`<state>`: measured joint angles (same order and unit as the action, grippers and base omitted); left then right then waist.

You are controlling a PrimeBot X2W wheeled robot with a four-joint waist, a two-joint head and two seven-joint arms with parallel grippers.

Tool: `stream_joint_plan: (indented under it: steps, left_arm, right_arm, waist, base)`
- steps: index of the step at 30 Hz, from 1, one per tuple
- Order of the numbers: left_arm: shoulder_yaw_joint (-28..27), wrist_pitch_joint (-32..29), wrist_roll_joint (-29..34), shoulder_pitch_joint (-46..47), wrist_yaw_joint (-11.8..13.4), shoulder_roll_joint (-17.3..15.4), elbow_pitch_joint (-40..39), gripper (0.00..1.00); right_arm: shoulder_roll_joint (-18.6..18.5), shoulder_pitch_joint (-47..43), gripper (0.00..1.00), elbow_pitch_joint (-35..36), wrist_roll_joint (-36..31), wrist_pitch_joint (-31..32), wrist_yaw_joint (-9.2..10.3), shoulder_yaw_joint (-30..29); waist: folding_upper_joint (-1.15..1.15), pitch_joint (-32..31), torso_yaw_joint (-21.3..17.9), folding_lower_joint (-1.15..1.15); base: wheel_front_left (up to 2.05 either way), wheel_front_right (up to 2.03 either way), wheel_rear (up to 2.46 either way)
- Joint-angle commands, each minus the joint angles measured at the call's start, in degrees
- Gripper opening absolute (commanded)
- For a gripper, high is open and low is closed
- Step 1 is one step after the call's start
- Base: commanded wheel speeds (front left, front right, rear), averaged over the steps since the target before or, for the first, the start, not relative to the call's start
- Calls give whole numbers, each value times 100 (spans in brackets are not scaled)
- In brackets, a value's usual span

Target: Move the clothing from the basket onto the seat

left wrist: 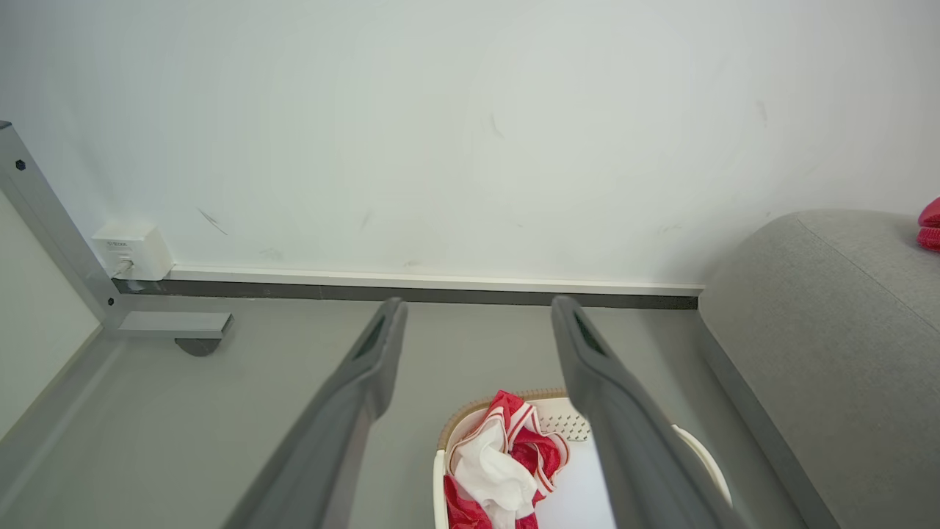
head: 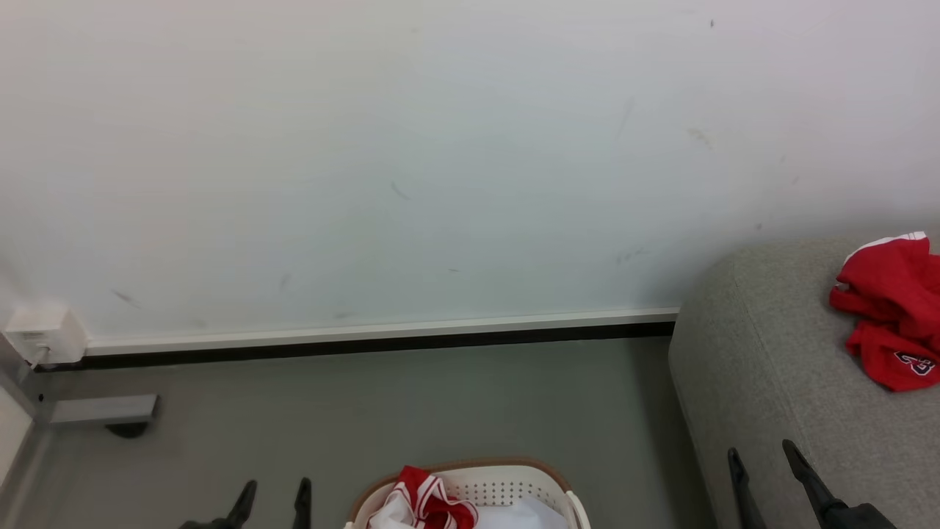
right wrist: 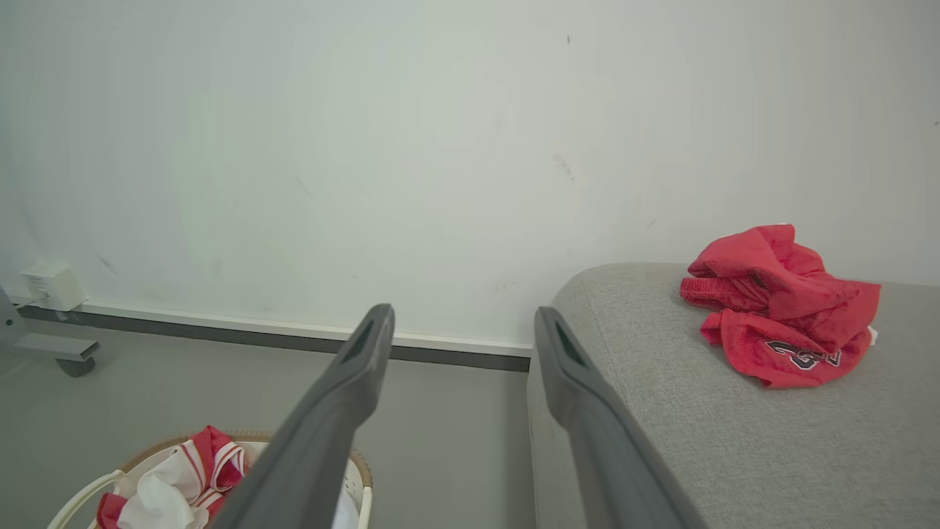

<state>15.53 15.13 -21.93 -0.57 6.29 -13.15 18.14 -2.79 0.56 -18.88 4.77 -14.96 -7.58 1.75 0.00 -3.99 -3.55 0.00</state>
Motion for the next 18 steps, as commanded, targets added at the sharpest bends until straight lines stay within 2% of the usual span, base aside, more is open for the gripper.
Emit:
stream_joint_plan:
  steps: [1,6,18]
  left_arm:
    - [-4,3,96,-53,-38,24,25,100]
    - [109,-52,236,193,-152,83,264,100]
    - [665,-982,533,1126,-320,94,1307,100]
  right_arm:
    - [-8,37,100,9,24,-15,16,2]
    - [-9,157,100,83,68,-15,16,64]
    - [-8,510,100,406,257,-15,16,405]
  waist:
    - [0,31,-63,0]
    - [0,123,-317,0]
    - [0,641,-1356,0]
  base:
    - [0,0,0]
    - [0,0,0]
    - [0,0,0]
